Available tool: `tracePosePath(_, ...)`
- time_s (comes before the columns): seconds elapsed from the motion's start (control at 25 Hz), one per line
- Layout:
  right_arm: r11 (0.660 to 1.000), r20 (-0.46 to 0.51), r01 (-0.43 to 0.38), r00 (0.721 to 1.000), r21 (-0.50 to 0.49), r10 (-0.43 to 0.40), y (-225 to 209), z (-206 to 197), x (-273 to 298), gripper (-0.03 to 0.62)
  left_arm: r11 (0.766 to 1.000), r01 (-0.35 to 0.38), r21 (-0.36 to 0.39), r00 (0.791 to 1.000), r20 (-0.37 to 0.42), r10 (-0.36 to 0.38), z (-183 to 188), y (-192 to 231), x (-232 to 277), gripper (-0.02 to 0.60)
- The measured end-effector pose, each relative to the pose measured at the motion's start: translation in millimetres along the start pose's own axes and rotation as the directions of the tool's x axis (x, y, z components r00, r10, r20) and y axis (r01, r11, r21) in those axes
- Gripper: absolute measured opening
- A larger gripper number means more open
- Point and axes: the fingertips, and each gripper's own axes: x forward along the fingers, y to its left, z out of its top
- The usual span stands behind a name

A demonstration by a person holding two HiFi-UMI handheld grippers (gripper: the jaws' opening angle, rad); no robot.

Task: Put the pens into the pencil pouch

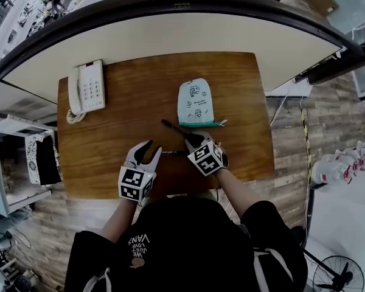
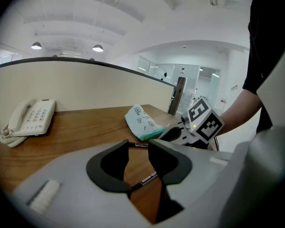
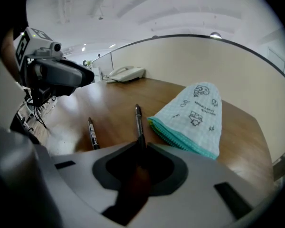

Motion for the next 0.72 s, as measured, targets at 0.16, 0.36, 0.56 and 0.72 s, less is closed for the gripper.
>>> tracePosePath(0.16,1.0,0.01,0.002,1.0,0.004,-0.002,2.2,0.0,-0.8,0.069,0.999,0.013,0.03,1.0,-0.012,-0.013,6.2,-1.5,5.9,0.115)
tracePosePath(0.36,0.999,0.022,0.026,0.999,0.034,-0.027,-0.6,-5.2,-10.8,0.067,0.996,0.044,0.075,0.999,-0.02,-0.042,15.2,-5.7,18.4,0.115)
tracePosePath(0.56,0.993,0.049,0.054,0.997,0.1,-0.059,-1.4,-13.9,-33.8,0.067,0.987,0.077,0.137,0.997,-0.025,-0.075,24.0,-11.3,34.7,0.115)
tracePosePath(0.72,0.981,0.061,0.088,0.993,0.172,-0.099,-2.3,-28.3,-55.4,0.067,0.969,0.122,0.214,0.992,-0.038,-0.117,25.9,-20.9,55.0,0.125)
